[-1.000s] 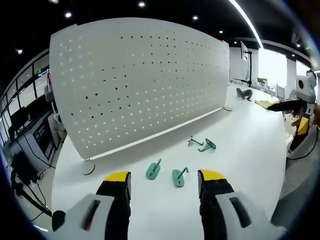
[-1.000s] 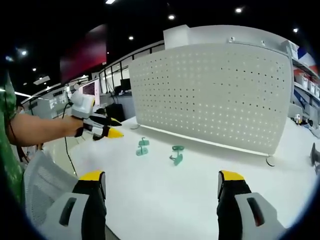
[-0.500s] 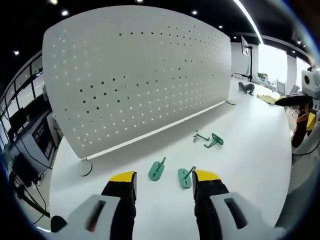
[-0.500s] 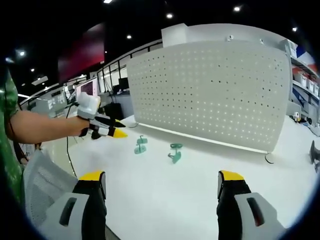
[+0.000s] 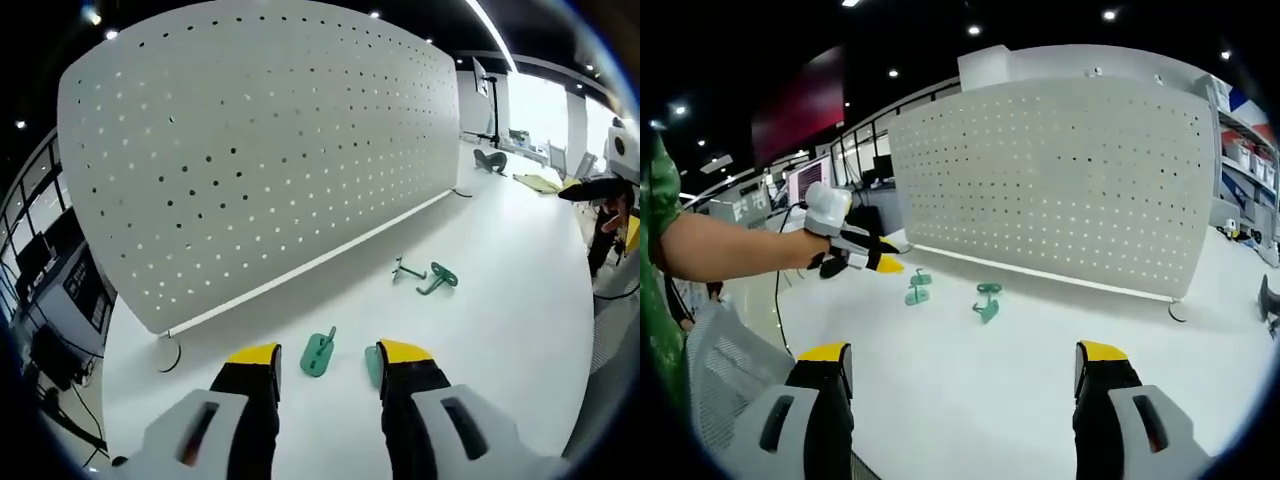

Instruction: Insert the hook assembly into the mounting plate slot until the hook locks in place.

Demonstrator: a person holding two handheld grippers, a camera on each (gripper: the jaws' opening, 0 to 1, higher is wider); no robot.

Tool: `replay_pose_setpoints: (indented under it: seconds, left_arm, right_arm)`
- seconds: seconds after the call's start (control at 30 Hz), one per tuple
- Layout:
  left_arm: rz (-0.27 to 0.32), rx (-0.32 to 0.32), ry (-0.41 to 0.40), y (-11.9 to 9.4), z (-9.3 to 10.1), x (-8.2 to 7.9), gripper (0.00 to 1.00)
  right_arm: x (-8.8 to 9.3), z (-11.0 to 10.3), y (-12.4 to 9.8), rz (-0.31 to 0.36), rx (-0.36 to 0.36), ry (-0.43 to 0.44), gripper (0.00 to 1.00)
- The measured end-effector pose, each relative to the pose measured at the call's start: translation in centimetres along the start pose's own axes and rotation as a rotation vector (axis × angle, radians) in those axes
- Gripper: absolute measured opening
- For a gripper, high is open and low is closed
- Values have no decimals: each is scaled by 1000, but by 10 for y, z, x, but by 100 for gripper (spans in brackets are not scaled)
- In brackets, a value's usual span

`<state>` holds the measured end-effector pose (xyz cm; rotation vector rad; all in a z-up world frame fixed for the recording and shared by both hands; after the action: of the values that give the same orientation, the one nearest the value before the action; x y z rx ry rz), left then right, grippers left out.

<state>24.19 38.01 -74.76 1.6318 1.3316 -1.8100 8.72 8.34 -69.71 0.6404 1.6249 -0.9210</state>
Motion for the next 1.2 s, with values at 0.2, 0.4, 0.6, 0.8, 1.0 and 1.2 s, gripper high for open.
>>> replay_pose_setpoints:
  seconds: [0.2,0.4,0.6,0.8,1.0,1.2]
  left_arm:
    - [-33,3,29,10,-2,5,39]
    - [-43,18,44,16,-2,5,36]
    - [-64,35,72,25,-2,6,34]
    - [-81,48,82,34,-1,9,32]
    - [-101,60,87,42,0,14,31]
    - [-111,68,94,46,1,16,30]
  right_arm:
    - [2,1,1,-3,3,5,94]
    - [4,3,2,-6,7,12,94]
    - [5,4,4,-7,10,20,94]
    - [7,6,5,-12,14,24,94]
    - [7,6,6,-9,0,30,94]
    - [8,7,8,-19,-3,32,94]
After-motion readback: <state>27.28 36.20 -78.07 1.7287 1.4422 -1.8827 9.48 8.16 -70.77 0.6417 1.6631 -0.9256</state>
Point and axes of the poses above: the point that each gripper's makers call its tool centre point, and the gripper's own axes: y roughly forward along the fingers, z roughly to its right, x roughly out of its underside, the point moved 6 cm from there along -y, roughly backward along the fingers, and after that the axes turned 10 degrees about z, right-handed, at the moved point
